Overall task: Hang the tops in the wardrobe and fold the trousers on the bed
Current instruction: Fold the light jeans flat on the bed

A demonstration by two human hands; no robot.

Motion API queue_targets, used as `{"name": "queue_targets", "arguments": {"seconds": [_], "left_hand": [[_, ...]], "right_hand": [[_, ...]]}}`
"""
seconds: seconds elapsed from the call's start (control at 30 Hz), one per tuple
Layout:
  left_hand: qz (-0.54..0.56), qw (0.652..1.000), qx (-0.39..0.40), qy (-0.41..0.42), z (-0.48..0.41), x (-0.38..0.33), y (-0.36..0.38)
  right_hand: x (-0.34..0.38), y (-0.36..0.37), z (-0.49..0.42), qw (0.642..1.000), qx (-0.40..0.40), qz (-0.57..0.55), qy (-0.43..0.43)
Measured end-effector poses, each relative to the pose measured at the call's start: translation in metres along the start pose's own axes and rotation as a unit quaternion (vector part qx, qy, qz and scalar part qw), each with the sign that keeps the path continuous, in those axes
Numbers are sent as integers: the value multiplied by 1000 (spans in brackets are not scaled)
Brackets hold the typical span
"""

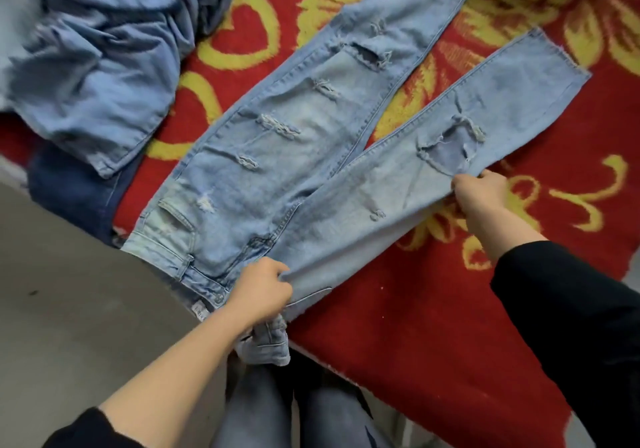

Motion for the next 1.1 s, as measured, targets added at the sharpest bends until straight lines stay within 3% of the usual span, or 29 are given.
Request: {"name": "queue_targets", "arguments": {"seconds": [0.1, 0.2, 0.37, 0.47, 0.6, 0.77, 0.93, 1.03, 1.1], "left_hand": [[92, 996, 23, -1, -13, 23, -48], [113, 993, -36, -27, -33, 53, -92], [88, 971, -198, -96, -71, 118, -138], [68, 976, -161, -126, -95, 149, -133], [21, 970, -193, -147, -111, 166, -121], [-52, 966, -212, -140, -125, 127, -124], [-89, 967, -230, 69, -174, 43, -138], [-121, 964, -191, 140, -209, -8, -144], [-145, 960, -179, 161, -231, -32, -148]], "right_hand": [[49, 33, 3, 998, -29, -1, -51], [110, 89, 16, 993, -20, -19, -115], [158, 195, 40, 972, 139, -84, -169], [146, 235, 56, 952, 280, 37, -118], [107, 252, 48, 913, 315, 219, -141], [105, 239, 23, 952, 203, 170, -156], [102, 199, -21, 996, 27, 57, -63], [85, 172, -58, 998, -52, -30, 13], [86, 157, -70, 982, -103, -145, 60]]}}
Point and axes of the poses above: each hand's wrist, its own z-axis away from the middle knuckle, its own y-axis out of the palm, x = y × z, the point moved 1 cm from there along -z, towards the middle knuckle, and after that the axes turned 6 degrees about -z, right-handed, at the moved point
